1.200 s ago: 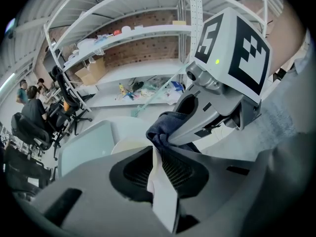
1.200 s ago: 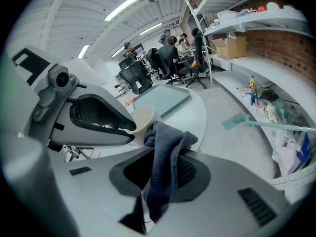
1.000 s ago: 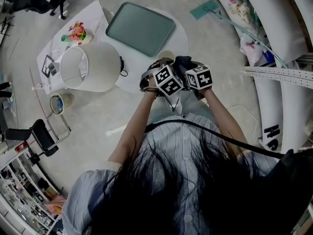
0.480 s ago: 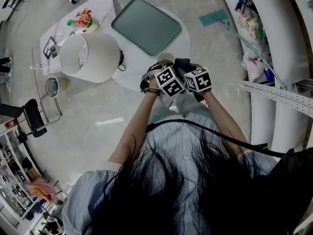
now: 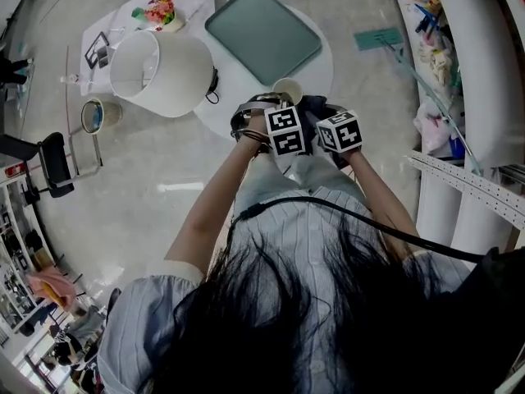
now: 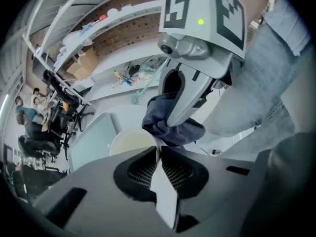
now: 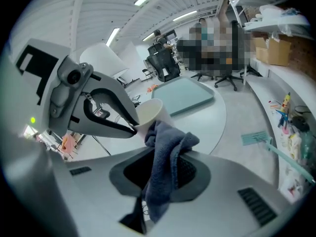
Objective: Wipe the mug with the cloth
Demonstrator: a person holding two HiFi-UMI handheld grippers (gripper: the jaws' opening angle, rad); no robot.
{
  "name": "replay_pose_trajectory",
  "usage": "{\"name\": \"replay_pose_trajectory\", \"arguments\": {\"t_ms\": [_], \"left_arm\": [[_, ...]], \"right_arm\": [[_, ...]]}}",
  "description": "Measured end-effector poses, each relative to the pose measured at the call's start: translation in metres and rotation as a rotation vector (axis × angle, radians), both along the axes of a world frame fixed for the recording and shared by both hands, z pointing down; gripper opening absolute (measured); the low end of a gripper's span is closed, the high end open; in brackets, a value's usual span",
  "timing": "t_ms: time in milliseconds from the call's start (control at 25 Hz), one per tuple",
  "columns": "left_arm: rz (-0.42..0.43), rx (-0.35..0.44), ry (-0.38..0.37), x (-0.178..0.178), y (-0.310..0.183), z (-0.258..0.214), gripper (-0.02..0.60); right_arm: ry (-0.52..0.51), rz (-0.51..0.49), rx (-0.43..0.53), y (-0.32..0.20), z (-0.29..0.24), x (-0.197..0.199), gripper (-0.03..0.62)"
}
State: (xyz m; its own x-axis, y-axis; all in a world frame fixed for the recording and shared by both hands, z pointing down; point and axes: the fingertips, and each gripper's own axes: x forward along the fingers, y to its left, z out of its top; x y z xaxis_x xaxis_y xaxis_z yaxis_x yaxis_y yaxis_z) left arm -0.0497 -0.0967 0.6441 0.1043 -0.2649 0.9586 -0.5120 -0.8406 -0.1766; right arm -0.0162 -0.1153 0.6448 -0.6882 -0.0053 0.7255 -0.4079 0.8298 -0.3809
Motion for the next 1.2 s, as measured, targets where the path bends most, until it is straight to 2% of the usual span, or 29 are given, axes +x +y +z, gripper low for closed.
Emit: {"name": "replay_pose_trajectory", "arguments": {"t_ms": [240, 560, 640, 680, 760, 840, 1000, 1080, 1200], "left_arm": [[0.164, -0.023, -0.075, -0.010, 0.010, 0.001, 0.041], [0.561, -0.013, -0.257, -0.026, 0.015, 0.002, 0.041], [0.625, 0.006, -0.296, -0.031, 0.012, 0.002, 0.041], [0.627, 0.010, -0.306, -0.032, 0.011, 0.003, 0.043], [0.569, 0.007, -0.297, -0.033, 0.010, 0.002, 0.043], [0.451, 0.005, -0.236, -0.030, 0.011, -0.001, 0.044], [0.103, 0.002, -0.001, -0.021, 0.013, -0.015, 0.082], [-0.088, 0.033, 0.101, -0.017, 0.008, -0.023, 0.084], [-0.299, 0.105, 0.171, -0.014, -0.003, -0.032, 0.084]], "right_arm": [[-0.010, -0.016, -0.004, 0.002, -0.002, -0.007, 0.086], [-0.009, -0.022, 0.003, 0.002, 0.000, -0.006, 0.086], [-0.006, -0.027, 0.011, 0.003, 0.000, -0.007, 0.086], [-0.004, -0.029, 0.016, 0.003, 0.000, -0.007, 0.086], [0.000, -0.028, 0.023, 0.005, -0.001, -0.006, 0.086], [0.001, -0.026, 0.028, 0.005, -0.001, -0.006, 0.086], [0.000, -0.029, 0.038, 0.004, -0.002, -0.006, 0.086], [-0.001, -0.027, 0.039, 0.003, -0.003, -0.005, 0.086], [-0.004, -0.024, 0.040, 0.004, -0.003, -0.004, 0.086]]}}
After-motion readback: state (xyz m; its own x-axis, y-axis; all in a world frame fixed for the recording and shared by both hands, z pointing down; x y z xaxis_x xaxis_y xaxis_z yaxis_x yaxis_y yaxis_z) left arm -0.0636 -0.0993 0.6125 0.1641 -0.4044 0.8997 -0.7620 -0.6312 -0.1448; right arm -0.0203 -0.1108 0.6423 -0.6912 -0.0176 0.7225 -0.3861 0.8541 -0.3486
